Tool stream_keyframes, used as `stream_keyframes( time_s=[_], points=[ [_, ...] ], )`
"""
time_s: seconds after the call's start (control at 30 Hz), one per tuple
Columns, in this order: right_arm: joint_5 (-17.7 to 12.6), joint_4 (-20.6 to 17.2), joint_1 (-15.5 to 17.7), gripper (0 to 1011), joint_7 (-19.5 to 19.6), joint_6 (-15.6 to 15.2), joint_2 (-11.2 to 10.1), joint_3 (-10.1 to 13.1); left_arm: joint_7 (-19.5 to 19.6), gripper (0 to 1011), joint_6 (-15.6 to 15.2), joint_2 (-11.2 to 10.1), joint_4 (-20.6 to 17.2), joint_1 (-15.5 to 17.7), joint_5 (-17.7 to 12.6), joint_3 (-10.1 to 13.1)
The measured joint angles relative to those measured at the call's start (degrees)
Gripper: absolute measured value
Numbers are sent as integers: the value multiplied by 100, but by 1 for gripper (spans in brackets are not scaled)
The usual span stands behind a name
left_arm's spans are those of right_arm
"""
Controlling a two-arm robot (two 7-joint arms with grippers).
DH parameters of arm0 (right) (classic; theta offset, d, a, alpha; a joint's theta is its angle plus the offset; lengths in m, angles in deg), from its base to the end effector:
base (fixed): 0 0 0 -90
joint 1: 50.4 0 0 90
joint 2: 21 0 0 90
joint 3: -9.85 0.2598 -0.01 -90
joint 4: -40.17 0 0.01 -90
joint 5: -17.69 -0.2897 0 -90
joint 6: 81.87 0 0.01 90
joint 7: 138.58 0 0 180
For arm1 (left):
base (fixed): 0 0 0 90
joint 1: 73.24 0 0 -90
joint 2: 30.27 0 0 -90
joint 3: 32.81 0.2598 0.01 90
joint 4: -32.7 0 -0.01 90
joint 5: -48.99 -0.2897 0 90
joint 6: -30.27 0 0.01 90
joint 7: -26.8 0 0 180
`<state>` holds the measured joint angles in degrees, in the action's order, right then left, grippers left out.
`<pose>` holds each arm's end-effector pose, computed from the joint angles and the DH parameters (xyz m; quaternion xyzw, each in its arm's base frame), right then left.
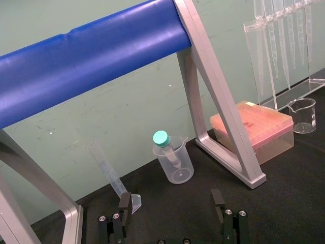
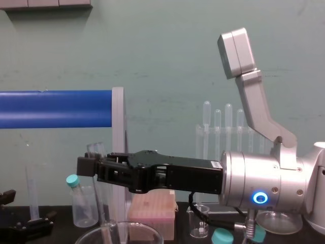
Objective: Hold the test tube with one hand and immerse one end into the beaker, then return it to the test tube rack.
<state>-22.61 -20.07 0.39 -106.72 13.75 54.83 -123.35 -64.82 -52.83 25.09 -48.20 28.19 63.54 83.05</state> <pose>0.4337 0.0738 -0.2247 0.0434 0.0174 -0.0453 0.9979 0.3351 0.0705 -0.2743 0.1415 -0.1324 0.5800 0.7913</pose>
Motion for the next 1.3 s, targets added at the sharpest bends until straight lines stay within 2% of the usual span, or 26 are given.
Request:
stream_keyframes(
  time_s=[1.3],
  points=[
    [0,0,0,226,0,0,0,0,0,1000,0,0,0,0,0,0]
  ],
)
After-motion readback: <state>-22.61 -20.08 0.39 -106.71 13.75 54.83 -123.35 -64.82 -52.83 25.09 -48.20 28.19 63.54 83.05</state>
